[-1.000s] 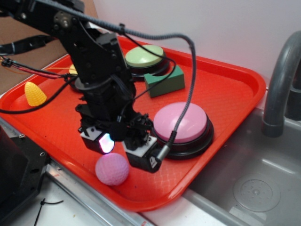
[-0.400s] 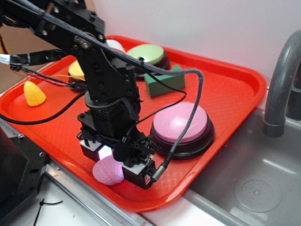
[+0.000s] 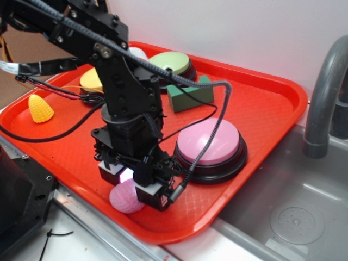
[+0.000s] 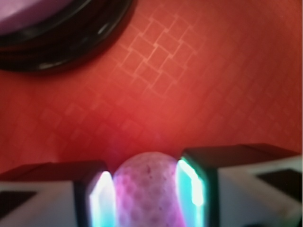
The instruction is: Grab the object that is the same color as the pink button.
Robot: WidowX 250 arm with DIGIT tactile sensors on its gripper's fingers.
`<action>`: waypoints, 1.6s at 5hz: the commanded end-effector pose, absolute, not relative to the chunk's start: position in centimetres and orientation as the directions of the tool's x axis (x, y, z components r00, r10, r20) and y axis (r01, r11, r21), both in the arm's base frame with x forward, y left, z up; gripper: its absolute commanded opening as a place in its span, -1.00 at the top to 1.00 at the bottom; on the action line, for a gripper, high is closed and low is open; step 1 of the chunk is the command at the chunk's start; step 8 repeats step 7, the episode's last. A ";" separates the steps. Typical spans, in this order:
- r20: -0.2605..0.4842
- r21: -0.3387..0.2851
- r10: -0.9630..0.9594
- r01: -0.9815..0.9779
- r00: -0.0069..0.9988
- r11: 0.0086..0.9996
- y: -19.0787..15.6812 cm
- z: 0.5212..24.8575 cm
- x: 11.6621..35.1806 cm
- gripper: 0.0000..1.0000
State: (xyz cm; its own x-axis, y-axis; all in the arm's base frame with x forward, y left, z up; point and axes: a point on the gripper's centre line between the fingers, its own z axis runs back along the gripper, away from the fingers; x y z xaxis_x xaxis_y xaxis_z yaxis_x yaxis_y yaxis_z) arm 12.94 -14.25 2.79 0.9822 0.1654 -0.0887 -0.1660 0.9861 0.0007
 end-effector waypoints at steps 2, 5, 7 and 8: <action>0.021 -0.097 0.217 -0.214 0.976 0.972 -9.9 8.5 15.7 1.00; 0.190 -0.113 0.271 -0.253 0.944 0.961 -1.8 17.1 17.2 1.00; 0.183 -0.122 0.271 -0.252 0.945 0.960 -0.9 17.0 17.5 1.00; 0.183 -0.122 0.271 -0.252 0.945 0.960 -0.9 17.0 17.5 1.00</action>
